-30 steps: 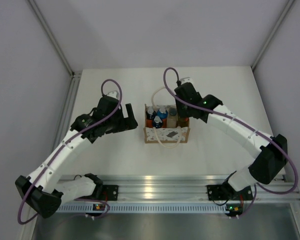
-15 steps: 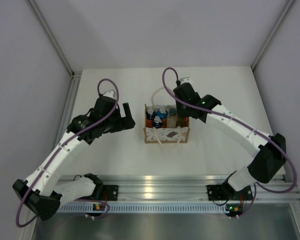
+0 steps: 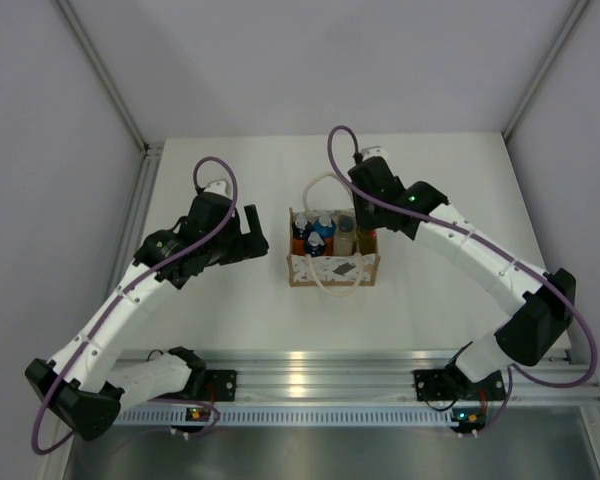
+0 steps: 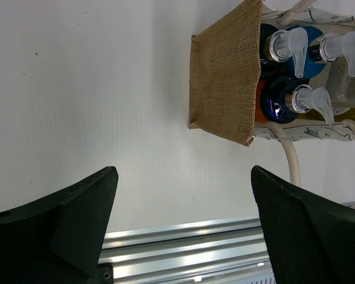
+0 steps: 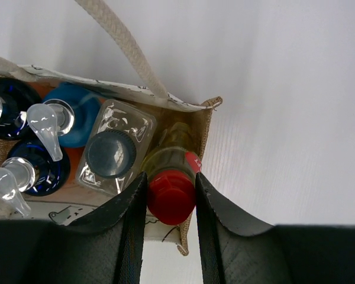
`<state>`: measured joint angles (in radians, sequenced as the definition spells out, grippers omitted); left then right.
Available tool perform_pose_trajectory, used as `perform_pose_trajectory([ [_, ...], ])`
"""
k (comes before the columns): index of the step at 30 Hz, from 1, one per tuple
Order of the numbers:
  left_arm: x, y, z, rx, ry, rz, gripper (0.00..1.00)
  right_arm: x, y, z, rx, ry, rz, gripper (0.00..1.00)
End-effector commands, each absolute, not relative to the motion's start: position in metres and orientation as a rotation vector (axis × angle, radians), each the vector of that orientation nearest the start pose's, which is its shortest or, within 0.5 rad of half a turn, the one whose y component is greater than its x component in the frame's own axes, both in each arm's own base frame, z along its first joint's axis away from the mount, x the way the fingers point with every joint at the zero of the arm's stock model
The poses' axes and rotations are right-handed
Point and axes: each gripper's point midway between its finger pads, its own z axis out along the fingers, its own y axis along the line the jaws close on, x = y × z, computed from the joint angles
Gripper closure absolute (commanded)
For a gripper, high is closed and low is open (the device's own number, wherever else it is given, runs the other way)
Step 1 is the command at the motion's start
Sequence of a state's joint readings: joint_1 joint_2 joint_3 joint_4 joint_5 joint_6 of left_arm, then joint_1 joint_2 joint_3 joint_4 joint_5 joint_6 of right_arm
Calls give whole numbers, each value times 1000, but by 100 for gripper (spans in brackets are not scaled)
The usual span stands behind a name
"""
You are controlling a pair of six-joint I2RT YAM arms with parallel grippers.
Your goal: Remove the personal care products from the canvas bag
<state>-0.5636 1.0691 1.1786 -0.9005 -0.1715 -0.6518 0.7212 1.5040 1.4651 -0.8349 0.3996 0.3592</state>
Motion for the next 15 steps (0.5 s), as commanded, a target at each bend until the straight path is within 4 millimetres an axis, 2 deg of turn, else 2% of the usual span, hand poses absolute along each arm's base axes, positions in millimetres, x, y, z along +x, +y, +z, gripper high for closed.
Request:
perform_pose_trajectory([
  [1,244,-144,250,-192,2313,-403,1,327,210,286,-203,2170,87,100],
  [5,244,-144,250,-197,2312,-403,1,324,208,302,-204,2159,101,100],
  [15,243,-143,246,-198,2320,-394,2,311,191,385,-211,2053,128,100],
])
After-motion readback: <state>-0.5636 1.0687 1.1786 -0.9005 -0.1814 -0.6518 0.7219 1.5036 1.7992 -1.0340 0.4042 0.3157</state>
